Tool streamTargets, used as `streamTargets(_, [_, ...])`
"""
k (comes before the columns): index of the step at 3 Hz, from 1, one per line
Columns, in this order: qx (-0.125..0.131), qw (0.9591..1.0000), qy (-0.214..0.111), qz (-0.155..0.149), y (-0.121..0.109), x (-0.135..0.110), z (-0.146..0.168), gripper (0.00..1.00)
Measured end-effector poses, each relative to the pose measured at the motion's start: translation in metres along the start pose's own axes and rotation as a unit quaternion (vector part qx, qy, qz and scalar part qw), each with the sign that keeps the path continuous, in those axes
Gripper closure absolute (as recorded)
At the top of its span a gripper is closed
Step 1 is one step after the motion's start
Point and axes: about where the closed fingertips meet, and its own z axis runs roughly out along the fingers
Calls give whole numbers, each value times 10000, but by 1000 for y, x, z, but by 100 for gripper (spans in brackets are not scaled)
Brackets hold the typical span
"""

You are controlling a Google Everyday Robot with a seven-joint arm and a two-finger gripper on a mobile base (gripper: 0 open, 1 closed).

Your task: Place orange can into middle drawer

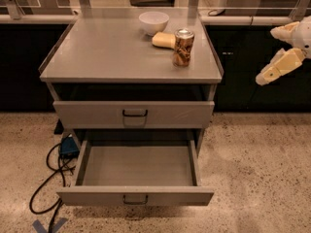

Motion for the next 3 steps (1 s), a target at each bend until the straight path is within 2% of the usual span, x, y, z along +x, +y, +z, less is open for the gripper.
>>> streamTargets(1, [-278, 9976, -596, 237, -1, 1, 15, 0])
streamTargets(2, [-670, 9747, -2012, 714, -17, -12, 47, 0])
streamTargets(3, [-1017, 9212, -3541, 1251, -42, -47, 95, 0])
